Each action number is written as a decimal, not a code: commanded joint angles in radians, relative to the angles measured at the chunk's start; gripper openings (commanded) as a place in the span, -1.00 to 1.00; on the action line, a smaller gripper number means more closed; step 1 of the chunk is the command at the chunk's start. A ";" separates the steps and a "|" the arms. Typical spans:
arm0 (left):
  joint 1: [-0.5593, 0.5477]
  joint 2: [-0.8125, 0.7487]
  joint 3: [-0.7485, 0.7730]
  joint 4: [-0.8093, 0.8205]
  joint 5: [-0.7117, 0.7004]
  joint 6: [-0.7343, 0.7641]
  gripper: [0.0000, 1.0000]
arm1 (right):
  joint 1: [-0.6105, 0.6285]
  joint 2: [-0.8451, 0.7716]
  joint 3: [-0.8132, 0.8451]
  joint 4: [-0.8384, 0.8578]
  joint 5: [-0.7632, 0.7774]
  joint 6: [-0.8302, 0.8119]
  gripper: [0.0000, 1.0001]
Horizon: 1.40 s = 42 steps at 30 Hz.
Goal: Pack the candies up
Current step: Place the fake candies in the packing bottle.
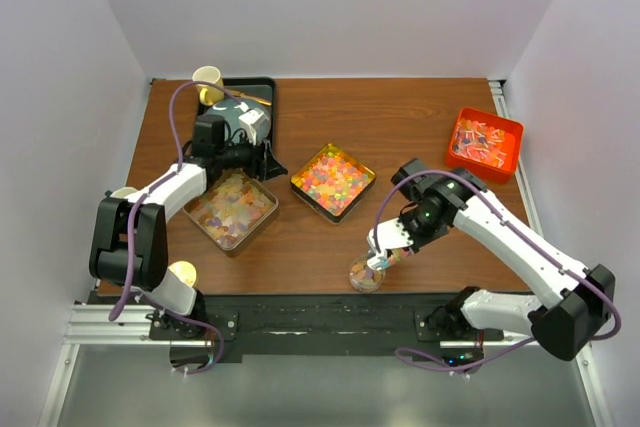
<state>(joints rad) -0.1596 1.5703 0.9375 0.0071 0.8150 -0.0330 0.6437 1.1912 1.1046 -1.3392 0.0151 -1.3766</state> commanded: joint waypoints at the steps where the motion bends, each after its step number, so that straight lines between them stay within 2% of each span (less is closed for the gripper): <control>1: -0.001 -0.023 -0.005 0.050 0.001 0.005 0.14 | 0.074 0.028 0.015 -0.012 0.152 0.085 -1.00; 10: -0.003 -0.018 -0.011 0.088 0.009 -0.024 0.14 | 0.139 0.064 0.024 -0.023 0.250 0.166 -1.00; 20: -0.026 -0.003 -0.006 0.125 0.015 -0.050 0.14 | 0.263 0.071 0.044 -0.118 0.350 0.235 -1.00; 31: -0.110 0.007 0.020 0.102 -0.013 -0.010 0.14 | 0.283 0.009 0.057 -0.159 0.395 0.289 -1.00; 36: -0.182 0.069 0.111 0.087 -0.056 -0.034 0.13 | 0.197 -0.074 0.044 -0.103 0.339 0.442 -1.00; 42: -0.241 0.190 0.265 0.091 -0.089 -0.090 0.14 | -0.001 -0.203 -0.054 -0.008 0.292 0.585 -1.00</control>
<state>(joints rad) -0.3775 1.7042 1.0920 0.0711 0.7589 -0.0788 0.7303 1.0538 1.0901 -1.3376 0.3450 -0.9272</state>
